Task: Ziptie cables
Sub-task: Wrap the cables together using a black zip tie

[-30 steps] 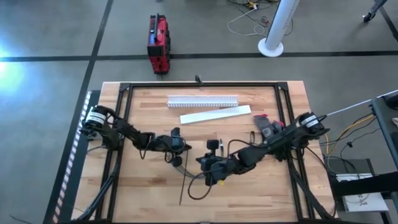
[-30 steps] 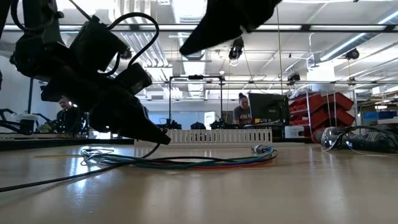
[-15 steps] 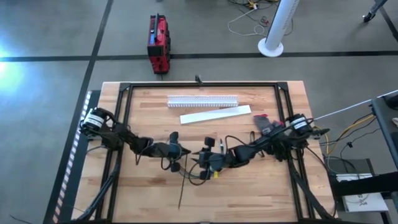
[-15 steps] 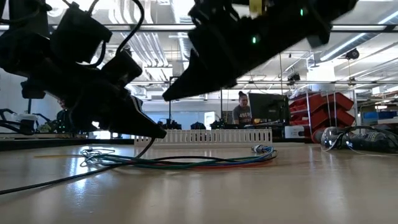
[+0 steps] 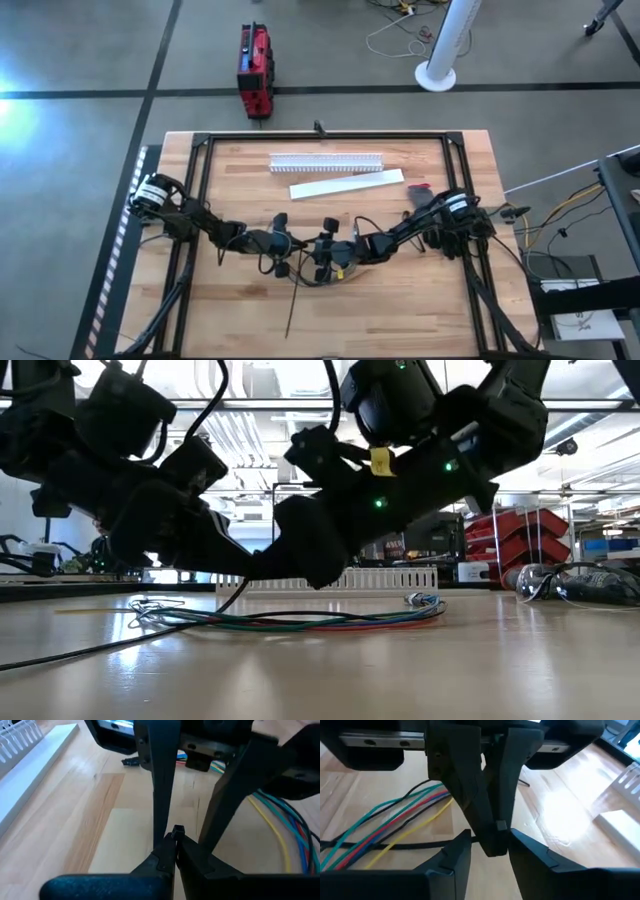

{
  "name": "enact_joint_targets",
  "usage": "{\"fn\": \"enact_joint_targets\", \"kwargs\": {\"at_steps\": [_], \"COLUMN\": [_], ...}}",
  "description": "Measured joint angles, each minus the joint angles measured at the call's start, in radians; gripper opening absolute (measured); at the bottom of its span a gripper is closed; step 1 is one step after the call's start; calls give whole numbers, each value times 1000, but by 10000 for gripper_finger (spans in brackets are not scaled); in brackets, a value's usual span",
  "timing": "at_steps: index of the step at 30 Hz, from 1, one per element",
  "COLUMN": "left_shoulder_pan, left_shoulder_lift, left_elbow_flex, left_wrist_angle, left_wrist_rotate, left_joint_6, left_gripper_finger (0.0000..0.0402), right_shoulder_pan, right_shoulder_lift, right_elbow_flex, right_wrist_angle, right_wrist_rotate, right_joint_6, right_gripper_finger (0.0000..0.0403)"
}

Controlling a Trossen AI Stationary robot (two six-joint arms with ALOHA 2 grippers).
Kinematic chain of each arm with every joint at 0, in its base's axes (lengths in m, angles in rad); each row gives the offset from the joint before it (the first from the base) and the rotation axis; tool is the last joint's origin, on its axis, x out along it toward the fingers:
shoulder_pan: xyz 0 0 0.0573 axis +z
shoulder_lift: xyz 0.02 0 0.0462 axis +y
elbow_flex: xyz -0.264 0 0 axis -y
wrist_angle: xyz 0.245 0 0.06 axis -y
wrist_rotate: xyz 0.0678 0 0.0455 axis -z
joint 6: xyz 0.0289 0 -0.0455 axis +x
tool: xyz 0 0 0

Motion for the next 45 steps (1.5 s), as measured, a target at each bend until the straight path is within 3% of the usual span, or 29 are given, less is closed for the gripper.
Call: {"fn": "enact_joint_targets", "kwargs": {"at_steps": [24,45], "left_shoulder_pan": [-9,-8], "left_shoulder_lift": [2,1], "left_elbow_flex": [0,0], "left_wrist_angle": [-1,-33], "left_wrist_rotate": [4,-2], "left_joint_6": [10,12], "left_gripper_finger": [0,42], "right_shoulder_pan": [-10,-11], "right_shoulder_lift": [-35,-36], "right_elbow_flex": [-7,5], "right_wrist_angle": [-38,-97], "right_wrist_rotate": [-42,-43], "right_joint_6": [17,25], "right_gripper_finger": [5,0]}}
